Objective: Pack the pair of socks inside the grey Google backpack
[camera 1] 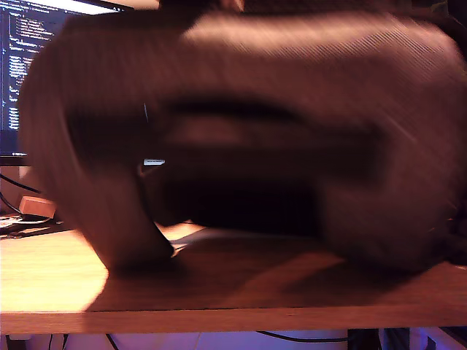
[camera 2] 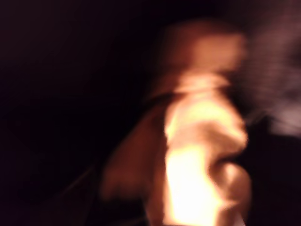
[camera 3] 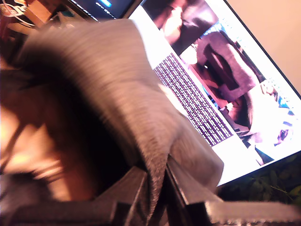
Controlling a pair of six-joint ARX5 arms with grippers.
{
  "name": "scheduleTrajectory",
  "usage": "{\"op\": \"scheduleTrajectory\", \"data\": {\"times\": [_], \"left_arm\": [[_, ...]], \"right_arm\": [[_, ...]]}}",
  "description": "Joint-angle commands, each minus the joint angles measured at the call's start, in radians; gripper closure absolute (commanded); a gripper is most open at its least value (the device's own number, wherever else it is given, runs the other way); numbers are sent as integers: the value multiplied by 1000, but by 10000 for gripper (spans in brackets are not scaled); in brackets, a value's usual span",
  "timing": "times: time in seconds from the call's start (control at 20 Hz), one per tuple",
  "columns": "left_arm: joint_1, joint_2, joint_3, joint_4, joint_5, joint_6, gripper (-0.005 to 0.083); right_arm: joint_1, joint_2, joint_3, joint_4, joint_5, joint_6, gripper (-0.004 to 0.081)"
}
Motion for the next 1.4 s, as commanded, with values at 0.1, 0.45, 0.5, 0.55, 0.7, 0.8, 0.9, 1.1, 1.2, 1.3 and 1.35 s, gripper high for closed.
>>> {"op": "scheduleTrajectory", "data": {"times": [0.1,0.45,0.5,0.55,0.7,0.8,0.9,1.1,1.2,1.3,1.35], "left_arm": [[-9,-74,7,56,-14,16,13],[-58,-116,7,-81,24,-54,13],[-60,-121,7,-122,28,-80,14],[-61,-122,7,-161,39,-80,14],[-61,-129,7,-293,66,-159,14],[-61,-134,7,-373,130,-397,14],[-61,-141,7,-460,237,-443,14],[-63,-198,7,-523,323,-643,14],[-74,-245,7,-527,327,-678,14],[-82,-293,7,-550,325,-705,14],[-82,-315,7,-571,321,-705,14]], "right_arm": [[16,-26,51,30,-26,1,783],[16,-26,51,24,-27,0,783],[16,-26,51,23,-27,0,783],[16,-26,51,24,-27,0,783],[16,-26,51,23,-27,0,783],[15,-26,51,23,-27,0,783],[14,-23,51,21,-27,0,783],[14,-17,51,16,-26,0,783],[14,-13,51,12,-26,0,783],[14,-10,51,12,-26,0,783],[14,-10,51,12,-26,0,783]]}}
